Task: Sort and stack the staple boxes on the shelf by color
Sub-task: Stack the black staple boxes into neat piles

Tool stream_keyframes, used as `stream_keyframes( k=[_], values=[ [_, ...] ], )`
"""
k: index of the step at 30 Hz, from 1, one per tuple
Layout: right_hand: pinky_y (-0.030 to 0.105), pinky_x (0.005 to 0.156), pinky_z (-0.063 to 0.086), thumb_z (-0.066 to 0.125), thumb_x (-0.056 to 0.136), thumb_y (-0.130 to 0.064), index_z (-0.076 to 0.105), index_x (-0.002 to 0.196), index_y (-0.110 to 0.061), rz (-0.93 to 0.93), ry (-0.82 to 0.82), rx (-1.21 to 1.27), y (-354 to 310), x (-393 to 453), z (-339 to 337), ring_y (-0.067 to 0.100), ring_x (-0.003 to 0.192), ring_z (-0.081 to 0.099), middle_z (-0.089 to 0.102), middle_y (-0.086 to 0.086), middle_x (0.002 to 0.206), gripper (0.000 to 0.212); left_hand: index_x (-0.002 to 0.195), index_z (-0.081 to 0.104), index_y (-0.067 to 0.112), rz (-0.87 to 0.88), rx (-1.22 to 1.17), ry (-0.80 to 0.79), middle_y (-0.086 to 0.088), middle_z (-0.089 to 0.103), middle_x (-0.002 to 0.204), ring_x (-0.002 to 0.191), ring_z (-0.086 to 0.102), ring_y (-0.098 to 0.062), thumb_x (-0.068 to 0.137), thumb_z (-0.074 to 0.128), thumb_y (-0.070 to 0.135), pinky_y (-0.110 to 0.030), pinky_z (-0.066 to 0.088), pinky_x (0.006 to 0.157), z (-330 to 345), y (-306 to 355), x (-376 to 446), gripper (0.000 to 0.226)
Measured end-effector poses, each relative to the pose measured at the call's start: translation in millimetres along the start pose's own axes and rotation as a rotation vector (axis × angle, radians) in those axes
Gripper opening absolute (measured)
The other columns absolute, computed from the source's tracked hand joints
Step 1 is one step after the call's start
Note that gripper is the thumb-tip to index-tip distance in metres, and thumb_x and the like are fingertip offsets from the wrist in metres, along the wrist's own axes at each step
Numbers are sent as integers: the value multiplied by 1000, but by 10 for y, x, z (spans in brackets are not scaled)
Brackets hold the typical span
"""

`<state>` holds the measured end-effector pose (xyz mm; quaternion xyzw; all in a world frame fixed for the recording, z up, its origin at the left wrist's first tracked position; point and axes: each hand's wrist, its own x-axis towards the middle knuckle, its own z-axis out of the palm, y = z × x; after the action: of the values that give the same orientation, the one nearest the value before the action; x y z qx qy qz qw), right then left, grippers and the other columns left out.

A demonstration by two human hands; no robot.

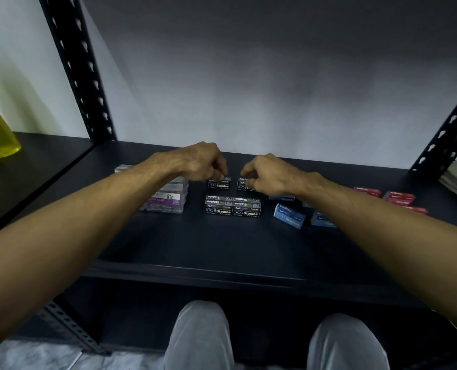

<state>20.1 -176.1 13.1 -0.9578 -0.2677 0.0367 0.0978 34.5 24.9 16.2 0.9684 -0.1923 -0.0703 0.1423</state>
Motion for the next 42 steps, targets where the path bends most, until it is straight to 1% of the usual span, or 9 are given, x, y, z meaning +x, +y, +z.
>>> stream_keyframes(
  k=[3,5,8,13,22,26,33,38,42],
  values=[
    [22,77,42,58,95,-17,72,110,-15,-25,-20,9,4,14,13,15,95,65,68,-6,94,21,109,73,21,-1,-18,-12,20,65,77,58,62,-5,91,66,19,-18,47,62,36,-11,9,19],
    [20,75,39,58,94,-17,73,110,-16,-35,-21,24,-3,3,8,10,86,61,65,-9,88,22,108,73,20,-8,-27,-16,16,67,78,60,65,-10,91,66,19,-20,49,64,43,-13,-2,19],
    [19,77,41,57,95,-16,72,115,-18,-40,-37,40,-16,-29,6,6,86,59,72,-5,100,25,106,72,22,-6,-23,-47,11,68,81,63,67,-14,92,65,19,-19,47,60,38,20,-38,16],
    [16,86,40,57,95,-16,69,121,-17,-40,-42,50,-41,-105,4,9,104,63,71,-4,116,29,101,72,26,5,-32,-74,11,69,82,60,67,-12,92,64,19,-19,47,59,70,79,-113,14],
    [22,90,46,55,95,-17,70,121,-21,-41,-61,47,-88,-159,2,11,105,64,72,-5,115,30,107,73,22,5,-48,-99,13,68,82,64,68,-12,93,64,20,-12,42,56,65,150,-200,16],
    [19,85,42,54,95,-16,70,121,-22,-36,-79,59,-116,-151,2,8,102,62,71,-6,114,31,106,73,24,0,-63,-107,10,72,87,64,68,-10,93,64,21,-12,42,59,57,158,-224,17],
    [16,93,38,51,94,-10,69,123,-21,-25,-82,73,-147,-191,2,11,118,58,67,-5,127,36,107,74,23,-14,-79,-120,2,75,93,63,68,-9,93,64,19,-9,41,58,49,152,-241,17],
    [16,95,35,51,95,-10,66,127,-19,-27,-87,77,-139,-219,27,12,124,56,64,-3,131,36,109,73,20,-2,-78,-118,0,75,94,66,69,-14,93,64,17,-2,38,52,52,160,-259,19],
    [18,98,37,50,98,-13,65,128,-18,-36,-96,74,-136,-228,19,12,124,56,63,-2,132,34,109,73,20,9,-73,-122,1,75,92,63,68,-11,94,63,18,-5,41,55,50,169,-274,19]
  ],
)
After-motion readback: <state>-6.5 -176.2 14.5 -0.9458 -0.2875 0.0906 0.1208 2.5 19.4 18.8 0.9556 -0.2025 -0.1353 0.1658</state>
